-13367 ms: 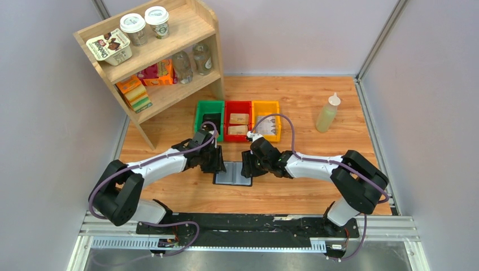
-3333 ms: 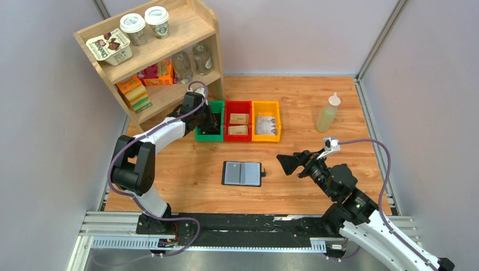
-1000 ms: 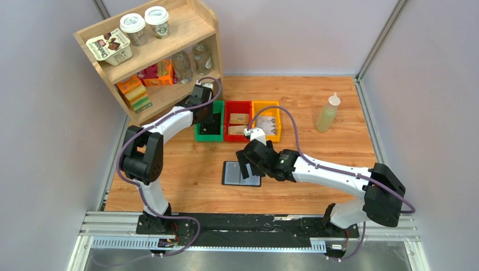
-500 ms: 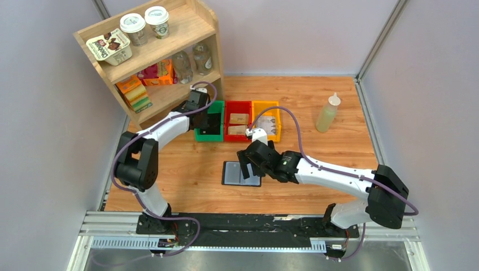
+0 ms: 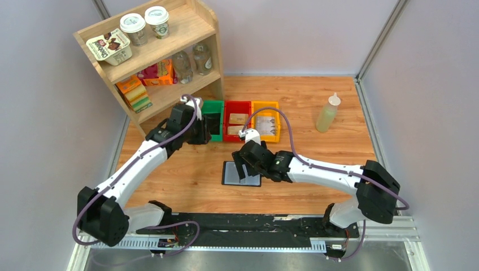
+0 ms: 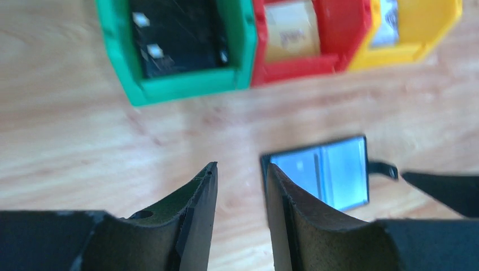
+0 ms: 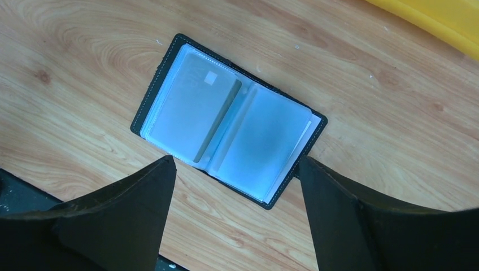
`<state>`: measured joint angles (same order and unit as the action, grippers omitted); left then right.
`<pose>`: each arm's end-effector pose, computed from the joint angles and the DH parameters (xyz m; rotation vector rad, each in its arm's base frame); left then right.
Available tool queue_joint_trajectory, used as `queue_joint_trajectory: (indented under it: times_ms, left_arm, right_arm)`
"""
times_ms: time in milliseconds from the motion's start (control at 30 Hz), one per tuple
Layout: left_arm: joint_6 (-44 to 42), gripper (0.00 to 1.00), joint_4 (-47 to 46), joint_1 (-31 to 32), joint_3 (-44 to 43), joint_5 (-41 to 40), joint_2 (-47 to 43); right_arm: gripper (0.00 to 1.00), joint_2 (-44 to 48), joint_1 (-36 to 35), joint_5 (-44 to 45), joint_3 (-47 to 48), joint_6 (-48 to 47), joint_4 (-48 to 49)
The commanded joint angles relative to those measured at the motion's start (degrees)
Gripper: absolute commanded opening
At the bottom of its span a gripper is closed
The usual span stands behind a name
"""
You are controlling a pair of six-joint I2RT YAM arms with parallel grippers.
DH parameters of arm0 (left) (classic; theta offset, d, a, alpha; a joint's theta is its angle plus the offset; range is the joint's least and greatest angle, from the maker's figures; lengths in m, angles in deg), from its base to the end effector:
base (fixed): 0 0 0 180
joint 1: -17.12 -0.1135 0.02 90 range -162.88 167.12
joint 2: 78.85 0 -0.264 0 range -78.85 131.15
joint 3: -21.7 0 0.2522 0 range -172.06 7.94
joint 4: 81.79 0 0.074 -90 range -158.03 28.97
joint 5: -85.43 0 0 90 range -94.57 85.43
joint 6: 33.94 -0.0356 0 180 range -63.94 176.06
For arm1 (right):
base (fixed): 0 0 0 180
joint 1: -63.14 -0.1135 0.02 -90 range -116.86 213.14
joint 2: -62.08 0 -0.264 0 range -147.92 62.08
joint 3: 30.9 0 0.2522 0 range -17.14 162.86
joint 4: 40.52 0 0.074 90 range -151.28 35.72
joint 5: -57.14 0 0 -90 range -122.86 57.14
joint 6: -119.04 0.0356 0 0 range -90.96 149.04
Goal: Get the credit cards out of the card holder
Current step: Remove the credit card from the card holder.
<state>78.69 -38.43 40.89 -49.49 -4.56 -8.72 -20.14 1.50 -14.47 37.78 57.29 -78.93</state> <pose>0.2411 -0.1062 0.2927 0.0234 2.3447 -0.4086 0.1504 0.2550 0.2311 -0.5695 2.3719 0.3142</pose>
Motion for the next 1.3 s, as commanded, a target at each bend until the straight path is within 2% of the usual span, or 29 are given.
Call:
queue_joint_trajectory:
  times_ms: [0, 167, 367, 667, 1000, 1267]
  left_arm:
    - [6.27, 0.46, 0.38, 4.16, 6.71, 8.68, -4.55]
    - [12.60, 0.46, -6.47, 9.01, 13.30, 11.41, -3.60]
    - [15.68, 0.46, -10.44, 14.19, 14.71, 10.28, 2.89]
    - [19.73, 0.46, -13.17, 17.19, 15.07, 7.20, 11.34]
    - [23.68, 0.46, -12.03, 20.52, 12.70, 3.16, 17.67]
    - [27.72, 0.45, -10.18, 25.09, 8.65, 0.17, 16.71]
  right_arm:
    - [0.81, -3.03, -0.32, -0.02, 2.04, 0.40, 3.81]
    - [0.63, -6.99, 0.82, -0.90, 0.46, 2.86, 6.00]
    - [0.52, -8.75, 3.20, -2.48, -3.75, 5.58, 9.17]
    - [0.41, -6.29, 8.73, -9.51, -13.16, 7.35, 16.73]
    - [0.37, -4.80, 11.28, -14.43, -19.23, 7.79, 20.95]
    - [0.37, -3.83, 12.08, -17.42, -21.60, 7.79, 22.62]
